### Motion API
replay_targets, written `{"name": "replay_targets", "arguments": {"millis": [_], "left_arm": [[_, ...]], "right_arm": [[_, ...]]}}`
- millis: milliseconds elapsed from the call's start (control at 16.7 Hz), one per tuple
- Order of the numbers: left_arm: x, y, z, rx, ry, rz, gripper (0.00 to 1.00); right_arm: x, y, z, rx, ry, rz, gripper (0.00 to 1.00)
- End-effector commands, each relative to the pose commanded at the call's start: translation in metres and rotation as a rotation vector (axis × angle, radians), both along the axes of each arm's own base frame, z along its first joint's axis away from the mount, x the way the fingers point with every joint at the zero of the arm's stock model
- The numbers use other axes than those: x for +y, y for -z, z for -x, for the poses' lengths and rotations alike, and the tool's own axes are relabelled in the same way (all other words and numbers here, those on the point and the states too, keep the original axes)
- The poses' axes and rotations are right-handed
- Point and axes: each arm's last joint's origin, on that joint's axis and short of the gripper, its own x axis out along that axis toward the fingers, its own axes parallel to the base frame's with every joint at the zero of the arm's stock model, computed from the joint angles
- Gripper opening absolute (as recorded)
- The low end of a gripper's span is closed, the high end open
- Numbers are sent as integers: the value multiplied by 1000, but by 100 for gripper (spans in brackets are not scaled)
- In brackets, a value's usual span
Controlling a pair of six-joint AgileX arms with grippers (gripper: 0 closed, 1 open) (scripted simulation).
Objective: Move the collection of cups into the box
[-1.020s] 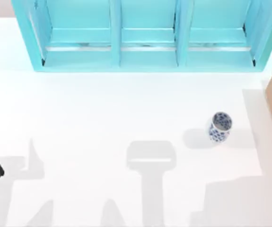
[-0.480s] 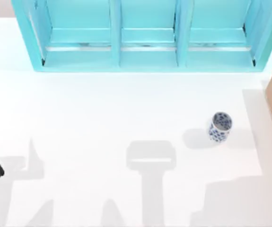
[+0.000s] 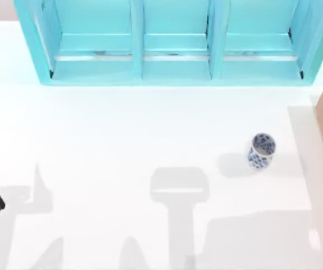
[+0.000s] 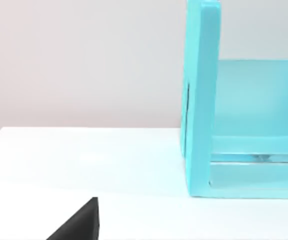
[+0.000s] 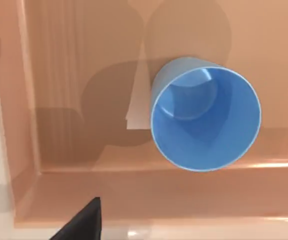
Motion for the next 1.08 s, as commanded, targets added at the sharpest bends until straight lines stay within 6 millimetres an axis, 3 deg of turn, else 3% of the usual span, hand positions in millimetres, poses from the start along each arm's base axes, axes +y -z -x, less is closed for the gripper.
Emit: {"name": "replay_targets", "arguments": {"millis": [300,720,900,1080], "left_arm": [[0,0,0,0,0,0,100],[0,0,0,0,0,0,100],[0,0,0,0,0,0,100],[0,0,0,0,0,0,100]], "right_arm": [[2,-48,5,-8,0,1,100],[5,-51,1,-10,-3,-1,100],[22,-50,-31,-11,-4,-12,100],[64,-33,-81,19,1,-30,100]]}}
